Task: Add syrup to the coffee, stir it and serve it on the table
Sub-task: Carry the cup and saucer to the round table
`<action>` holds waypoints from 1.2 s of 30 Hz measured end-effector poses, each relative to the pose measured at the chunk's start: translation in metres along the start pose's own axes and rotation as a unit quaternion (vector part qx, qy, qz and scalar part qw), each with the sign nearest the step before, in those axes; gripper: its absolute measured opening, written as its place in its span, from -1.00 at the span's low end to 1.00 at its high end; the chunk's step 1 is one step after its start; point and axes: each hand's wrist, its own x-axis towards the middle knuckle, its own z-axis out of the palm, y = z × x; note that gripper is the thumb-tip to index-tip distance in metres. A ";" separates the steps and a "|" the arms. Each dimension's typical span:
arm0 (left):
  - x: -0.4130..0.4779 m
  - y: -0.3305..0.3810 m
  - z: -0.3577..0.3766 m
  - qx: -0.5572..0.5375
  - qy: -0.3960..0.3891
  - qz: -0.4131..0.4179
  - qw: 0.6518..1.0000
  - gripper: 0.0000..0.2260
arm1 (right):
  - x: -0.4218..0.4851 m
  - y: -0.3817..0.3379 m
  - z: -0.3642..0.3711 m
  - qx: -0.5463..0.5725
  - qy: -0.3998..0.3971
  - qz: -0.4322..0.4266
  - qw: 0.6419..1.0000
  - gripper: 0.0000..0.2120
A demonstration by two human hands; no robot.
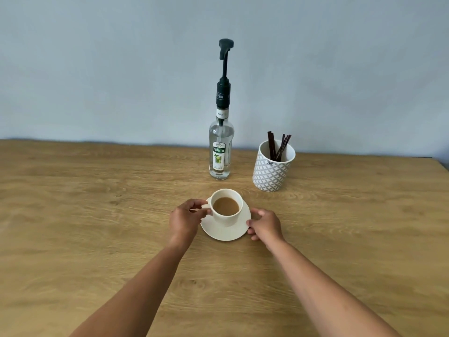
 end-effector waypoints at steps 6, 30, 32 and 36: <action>0.001 0.001 0.001 0.014 0.001 -0.007 1.000 -0.78 | 0.004 -0.002 -0.003 -0.015 -0.019 0.004 1.000 -0.64; 0.001 0.001 0.007 0.053 -0.015 -0.145 0.988 -0.63 | 0.029 -0.023 0.005 -0.151 -0.038 -0.045 0.987 -0.66; 0.001 -0.001 0.008 0.035 -0.006 -0.146 0.989 -0.64 | 0.031 -0.021 0.005 -0.126 -0.042 -0.036 0.990 -0.65; 0.001 -0.003 0.007 -0.010 0.008 -0.160 0.987 -0.62 | 0.036 -0.017 0.007 -0.064 -0.051 -0.023 0.996 -0.63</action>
